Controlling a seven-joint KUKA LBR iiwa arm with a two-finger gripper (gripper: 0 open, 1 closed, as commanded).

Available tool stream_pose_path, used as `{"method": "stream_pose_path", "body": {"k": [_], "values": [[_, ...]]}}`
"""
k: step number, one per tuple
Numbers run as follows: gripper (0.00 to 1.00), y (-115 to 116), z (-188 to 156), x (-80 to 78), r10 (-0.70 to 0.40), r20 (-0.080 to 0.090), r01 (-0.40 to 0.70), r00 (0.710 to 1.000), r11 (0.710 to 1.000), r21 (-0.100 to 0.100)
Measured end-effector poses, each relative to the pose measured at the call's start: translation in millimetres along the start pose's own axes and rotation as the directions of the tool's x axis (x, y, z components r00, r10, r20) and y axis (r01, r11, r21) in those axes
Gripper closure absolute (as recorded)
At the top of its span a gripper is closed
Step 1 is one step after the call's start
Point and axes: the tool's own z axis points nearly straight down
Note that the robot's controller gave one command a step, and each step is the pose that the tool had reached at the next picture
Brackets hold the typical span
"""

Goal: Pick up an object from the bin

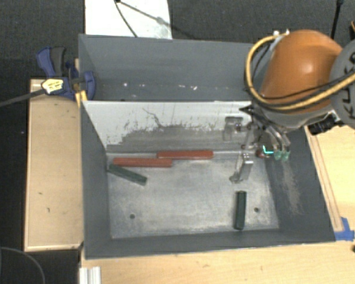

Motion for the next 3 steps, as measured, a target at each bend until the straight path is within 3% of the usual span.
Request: {"method": "stream_pose_path", "body": {"k": [1,2,3], "values": [[0.0,-50.2,92.7,16.2,-0.033,-0.002,0.033,0.999,0.999,0.001],[0.0,-90.4,172.5,32.6,-0.54,0.0,0.54,0.841,0.841,0.001],[1.0,-89.2,170.8,31.4,-0.539,0.004,0.539,0.842,0.842,0.002]]}}
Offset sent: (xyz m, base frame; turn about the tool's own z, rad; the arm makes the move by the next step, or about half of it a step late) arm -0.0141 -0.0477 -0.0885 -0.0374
